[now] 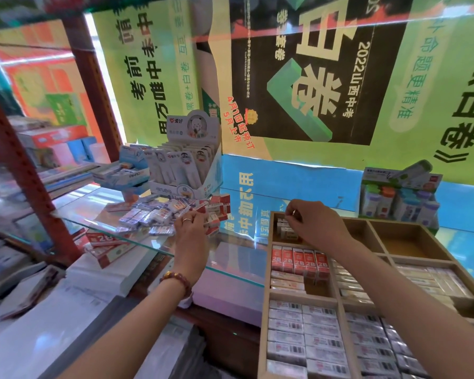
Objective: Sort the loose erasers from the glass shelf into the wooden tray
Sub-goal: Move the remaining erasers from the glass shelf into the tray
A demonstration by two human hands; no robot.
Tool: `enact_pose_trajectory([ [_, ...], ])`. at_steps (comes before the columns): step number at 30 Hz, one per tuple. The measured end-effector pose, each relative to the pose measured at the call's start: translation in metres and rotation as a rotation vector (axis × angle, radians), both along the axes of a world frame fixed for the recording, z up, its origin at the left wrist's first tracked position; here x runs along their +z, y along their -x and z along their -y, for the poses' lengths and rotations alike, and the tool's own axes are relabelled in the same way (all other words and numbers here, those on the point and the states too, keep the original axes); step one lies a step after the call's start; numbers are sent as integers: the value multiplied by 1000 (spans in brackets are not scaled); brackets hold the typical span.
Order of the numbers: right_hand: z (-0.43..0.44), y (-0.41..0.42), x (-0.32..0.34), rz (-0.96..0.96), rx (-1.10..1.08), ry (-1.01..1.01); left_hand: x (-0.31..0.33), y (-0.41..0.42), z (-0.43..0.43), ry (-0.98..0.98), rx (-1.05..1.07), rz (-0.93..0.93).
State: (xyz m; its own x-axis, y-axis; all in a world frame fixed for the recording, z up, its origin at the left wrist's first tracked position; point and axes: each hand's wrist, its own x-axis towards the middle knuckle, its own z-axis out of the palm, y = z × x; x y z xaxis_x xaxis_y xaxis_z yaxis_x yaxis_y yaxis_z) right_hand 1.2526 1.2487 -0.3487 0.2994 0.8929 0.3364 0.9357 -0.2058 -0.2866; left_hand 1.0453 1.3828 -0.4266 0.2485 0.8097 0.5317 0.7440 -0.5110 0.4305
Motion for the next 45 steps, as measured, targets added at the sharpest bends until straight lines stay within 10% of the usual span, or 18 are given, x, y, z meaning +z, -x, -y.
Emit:
enact_pose_trajectory([
  [20,6,12,28,-876,264,7,66,-70,87,147,-584,610],
  [30,19,-7,17,178,45,284,37,-76,87,322,-420,219],
  [45,1,-14,-6,382,-101,265,36,-73,90,325,-410,214],
])
